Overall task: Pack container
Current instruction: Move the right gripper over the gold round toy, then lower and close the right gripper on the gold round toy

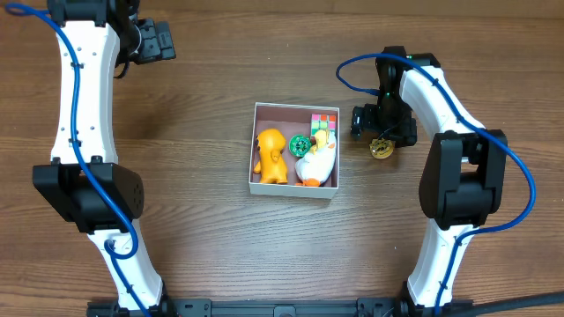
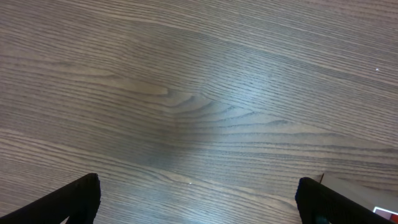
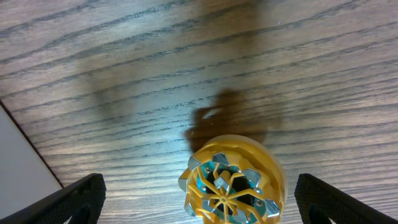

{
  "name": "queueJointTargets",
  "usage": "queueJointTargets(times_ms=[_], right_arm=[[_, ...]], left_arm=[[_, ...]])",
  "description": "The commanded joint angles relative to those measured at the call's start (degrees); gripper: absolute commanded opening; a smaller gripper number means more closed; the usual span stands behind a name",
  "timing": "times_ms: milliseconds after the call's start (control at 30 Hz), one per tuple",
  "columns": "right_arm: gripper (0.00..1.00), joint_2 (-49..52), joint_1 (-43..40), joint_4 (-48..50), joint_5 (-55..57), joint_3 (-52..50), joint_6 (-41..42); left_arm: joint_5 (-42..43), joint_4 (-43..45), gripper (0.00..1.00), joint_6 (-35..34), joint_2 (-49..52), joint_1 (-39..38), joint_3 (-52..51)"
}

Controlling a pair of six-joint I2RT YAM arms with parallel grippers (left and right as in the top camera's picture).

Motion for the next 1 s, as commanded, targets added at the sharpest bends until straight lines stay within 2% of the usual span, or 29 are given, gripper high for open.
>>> queueJointTargets(times_ms=[0,967], right_arm=[[1.0,-1.2,-0.09,0.2,0.98,-0.2,0.85],[1.0,-1.2,-0.09,-0.13,4.0,-1.11,3.45]], left_arm=[[0.33,0.07,1.0,-0.94,-0.42,-0.04,1.29],[0.35,0.07,1.0,-0.94,-0.42,-0.04,1.29]])
